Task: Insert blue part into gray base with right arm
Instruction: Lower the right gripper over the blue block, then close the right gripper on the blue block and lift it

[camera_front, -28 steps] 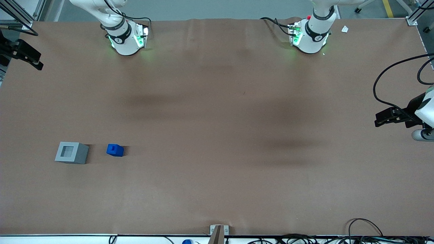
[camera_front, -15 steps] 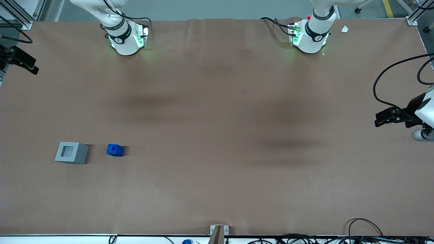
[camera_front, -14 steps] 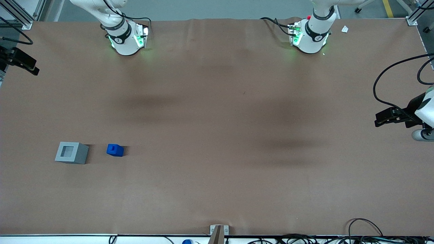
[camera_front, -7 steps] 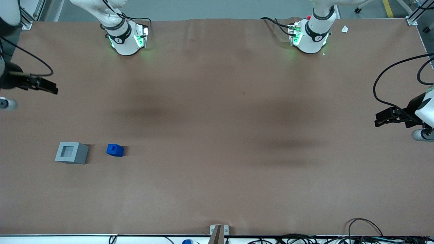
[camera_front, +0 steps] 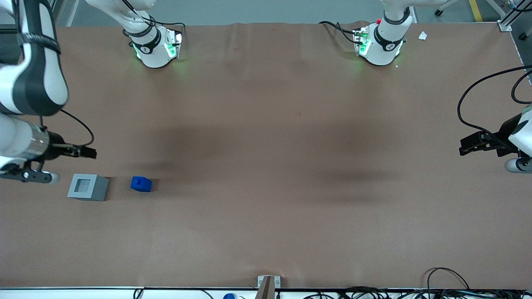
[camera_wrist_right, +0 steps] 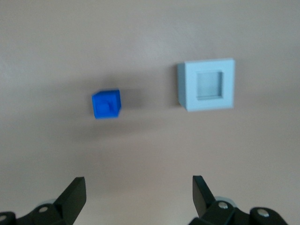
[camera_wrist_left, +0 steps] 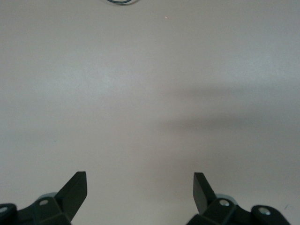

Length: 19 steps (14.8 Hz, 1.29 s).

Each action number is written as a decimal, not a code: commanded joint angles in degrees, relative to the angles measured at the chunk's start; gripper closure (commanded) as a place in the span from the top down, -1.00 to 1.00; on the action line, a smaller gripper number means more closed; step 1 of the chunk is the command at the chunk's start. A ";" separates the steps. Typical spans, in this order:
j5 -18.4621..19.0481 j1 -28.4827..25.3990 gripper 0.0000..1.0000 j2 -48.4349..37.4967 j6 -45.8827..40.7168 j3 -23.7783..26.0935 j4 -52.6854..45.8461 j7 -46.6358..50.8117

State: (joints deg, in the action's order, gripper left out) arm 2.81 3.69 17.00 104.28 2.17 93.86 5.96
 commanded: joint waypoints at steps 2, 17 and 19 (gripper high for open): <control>-1.05 -2.02 1.00 2.58 11.55 0.38 6.77 0.54; -1.49 -3.87 1.00 15.96 23.43 0.38 6.51 0.54; -1.58 -3.78 0.84 15.96 23.43 0.38 6.51 0.63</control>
State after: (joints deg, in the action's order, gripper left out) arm 2.28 -0.50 32.93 127.48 2.36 100.54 6.20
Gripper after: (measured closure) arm 0.004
